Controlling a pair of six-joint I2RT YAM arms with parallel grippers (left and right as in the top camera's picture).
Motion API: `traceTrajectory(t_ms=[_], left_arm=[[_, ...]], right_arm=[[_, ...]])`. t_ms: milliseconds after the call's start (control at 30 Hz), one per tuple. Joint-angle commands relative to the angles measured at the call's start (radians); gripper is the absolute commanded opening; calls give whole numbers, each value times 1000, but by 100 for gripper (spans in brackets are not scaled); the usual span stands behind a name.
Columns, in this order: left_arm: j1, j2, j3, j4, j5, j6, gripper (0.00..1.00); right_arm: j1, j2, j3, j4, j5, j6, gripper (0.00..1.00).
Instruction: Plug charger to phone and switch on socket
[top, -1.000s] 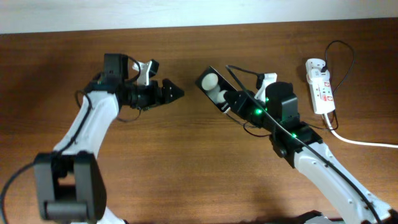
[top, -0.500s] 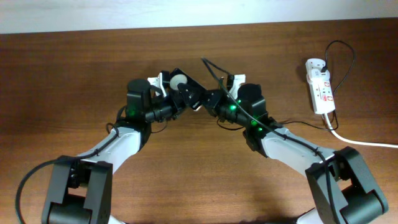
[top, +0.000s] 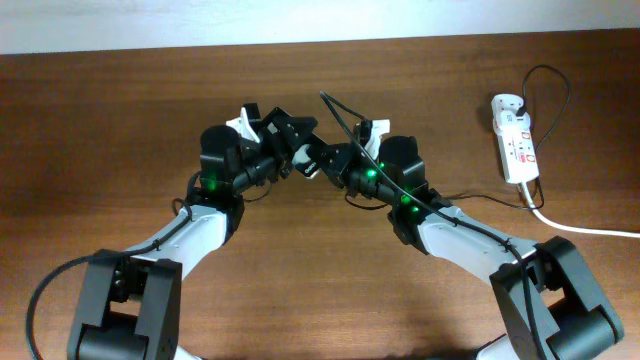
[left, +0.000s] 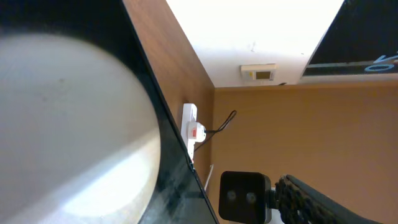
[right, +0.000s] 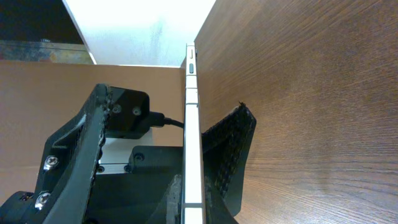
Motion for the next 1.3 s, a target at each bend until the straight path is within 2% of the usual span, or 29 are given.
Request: traceTrajectory(t_ms=[0,100,133,267,367,567,767,800,833,900,1000,1067,1133,1267], left_arm=[[5,-14,-1,21,-24,0,76],[5,-14,-1,21,-29,0,65],[7,-14,-1,21,-32,-3,58],[27,-14,-1,63,-31,-72,55],[27,-14,-1,116,-24,-113,47],[27,-14,-1,126,-24,-131,25],[27,-14,-1,126,-24,-141,9],[27,-14,-1,126,-24,-152,7],[27,-14,-1,126,-24,-157,4],[30,-14,-1,125,-22,-157,0],[55,-14,-1,125,7,-178,0],[78,-14,-1,125,37,-179,0],[109,-14,-1,101,90,-178,0],[136,-14,-1,26,161,-175,0]], right_arm=[[-2,-4,8,-7,51,12,4],[-14,-4,8,-8,67,36,4],[-21,-4,8,-8,67,57,4],[-27,-4,8,-8,91,121,4],[-27,-4,8,-16,98,148,4],[-27,-4,8,-42,103,148,4],[-27,-4,8,-68,71,146,4],[-27,-4,8,-68,66,142,21],[-27,-4,8,-68,60,129,47],[-30,-4,8,-68,29,61,87],[-61,-9,8,-69,-43,-48,99],[-87,-26,8,-85,-82,-134,99],[-109,-76,8,-176,-87,-258,99],[-119,-204,8,-475,10,-483,99]])
